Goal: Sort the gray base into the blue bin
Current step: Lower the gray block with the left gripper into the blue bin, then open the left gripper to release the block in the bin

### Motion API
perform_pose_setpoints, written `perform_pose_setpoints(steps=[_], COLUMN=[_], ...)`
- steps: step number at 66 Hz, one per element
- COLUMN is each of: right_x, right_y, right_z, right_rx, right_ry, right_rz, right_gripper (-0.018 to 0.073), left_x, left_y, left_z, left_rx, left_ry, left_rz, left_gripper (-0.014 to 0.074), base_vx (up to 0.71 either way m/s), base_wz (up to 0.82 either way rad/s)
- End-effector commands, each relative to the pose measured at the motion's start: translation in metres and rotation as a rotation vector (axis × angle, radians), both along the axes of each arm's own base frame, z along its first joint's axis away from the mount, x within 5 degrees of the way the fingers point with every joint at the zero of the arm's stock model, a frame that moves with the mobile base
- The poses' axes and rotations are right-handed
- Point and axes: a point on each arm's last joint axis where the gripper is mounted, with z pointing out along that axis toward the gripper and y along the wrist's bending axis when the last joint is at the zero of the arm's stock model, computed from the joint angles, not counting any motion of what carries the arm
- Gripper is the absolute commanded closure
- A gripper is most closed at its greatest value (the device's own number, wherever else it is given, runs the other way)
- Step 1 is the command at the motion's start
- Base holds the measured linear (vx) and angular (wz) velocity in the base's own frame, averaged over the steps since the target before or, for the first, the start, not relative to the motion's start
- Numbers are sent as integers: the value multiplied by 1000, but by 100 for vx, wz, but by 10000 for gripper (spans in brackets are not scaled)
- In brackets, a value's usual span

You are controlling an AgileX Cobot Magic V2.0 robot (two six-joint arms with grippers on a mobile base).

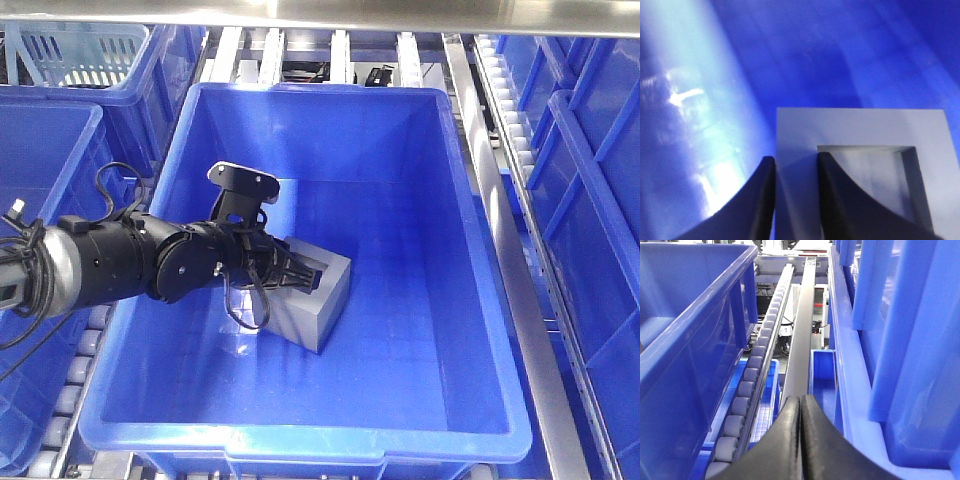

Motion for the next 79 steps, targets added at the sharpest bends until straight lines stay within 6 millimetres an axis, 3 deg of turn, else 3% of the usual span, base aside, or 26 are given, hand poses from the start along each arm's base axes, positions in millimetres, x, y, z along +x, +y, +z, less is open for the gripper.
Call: perform_pose_setpoints(steps=[1,12,20,56,67,79], right_x=[0,0,0,0,0,0], right_y=[0,0,0,0,0,0], right_z=[3,3,3,3,3,3], right_rx=[-11,-11,-11,-11,-11,-11], right_ry=[-72,-72,-72,-72,-72,-72], right_rz=[0,0,0,0,0,0], right_gripper=[568,568,568,568,568,568], left_x=[3,2,0,-33,-55,-93], left_y=[-4,-3,-2,19,34,57], left_z=[39,39,42,110,111,109], left_rx=[-101,-93,-86,-85,-102,-151], left_ry=[-139,-127,-114,-237,-263,-327], left_rz=[7,7,6,-34,-30,-23], left_gripper=[342,191,139,157,157,157], base_vx=[0,0,0,0,0,0], base_wz=[0,0,0,0,0,0])
